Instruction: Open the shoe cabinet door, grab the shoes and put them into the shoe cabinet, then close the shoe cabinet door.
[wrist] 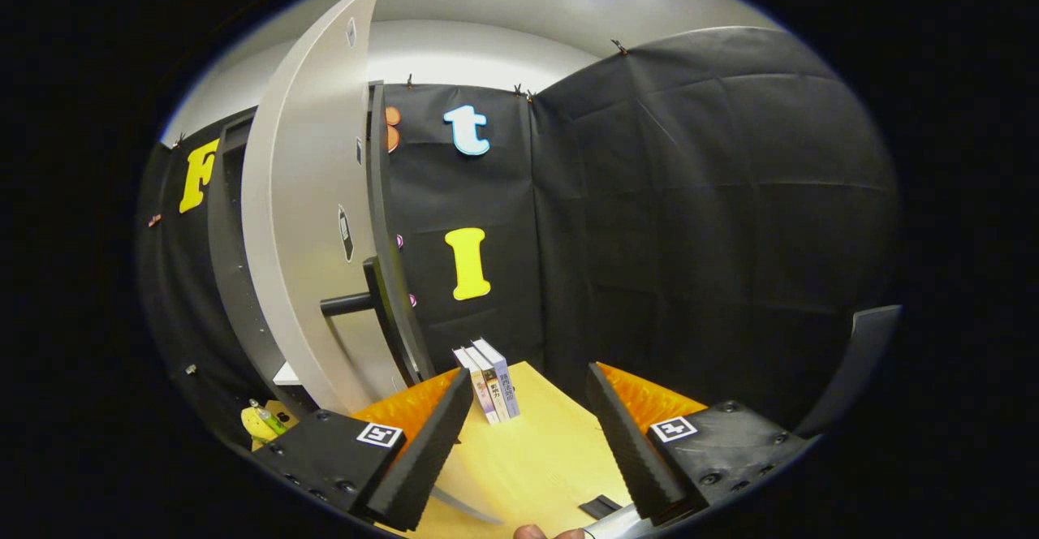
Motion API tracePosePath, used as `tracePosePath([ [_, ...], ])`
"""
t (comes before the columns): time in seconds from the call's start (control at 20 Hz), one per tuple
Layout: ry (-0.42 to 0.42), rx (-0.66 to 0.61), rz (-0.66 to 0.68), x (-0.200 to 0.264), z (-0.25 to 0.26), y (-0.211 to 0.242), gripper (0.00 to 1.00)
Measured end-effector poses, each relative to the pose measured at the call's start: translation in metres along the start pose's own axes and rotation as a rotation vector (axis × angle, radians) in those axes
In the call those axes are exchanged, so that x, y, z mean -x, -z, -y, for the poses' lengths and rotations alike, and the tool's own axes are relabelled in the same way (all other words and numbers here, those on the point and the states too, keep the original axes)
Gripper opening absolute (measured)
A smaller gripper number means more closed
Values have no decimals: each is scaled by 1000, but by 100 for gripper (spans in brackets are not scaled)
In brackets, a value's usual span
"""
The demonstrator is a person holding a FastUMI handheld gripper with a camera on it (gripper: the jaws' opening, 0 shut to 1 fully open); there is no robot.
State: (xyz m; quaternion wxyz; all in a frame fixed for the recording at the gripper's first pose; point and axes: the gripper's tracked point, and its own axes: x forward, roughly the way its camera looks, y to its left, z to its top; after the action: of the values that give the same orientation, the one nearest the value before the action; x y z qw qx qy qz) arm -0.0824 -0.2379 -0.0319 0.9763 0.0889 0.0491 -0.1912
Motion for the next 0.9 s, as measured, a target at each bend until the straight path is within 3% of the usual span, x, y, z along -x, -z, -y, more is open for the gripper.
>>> tracePosePath([
  [0.3, -106, -21, -39, 28, -60, 11, 97],
  [0.6, -319, -33, -91, 44, -179, 34, 97],
  [0.75, -437, 20, -135, 48, -240, 48, 97],
  [0.9, -491, 65, -112, 53, -271, 47, 98],
])
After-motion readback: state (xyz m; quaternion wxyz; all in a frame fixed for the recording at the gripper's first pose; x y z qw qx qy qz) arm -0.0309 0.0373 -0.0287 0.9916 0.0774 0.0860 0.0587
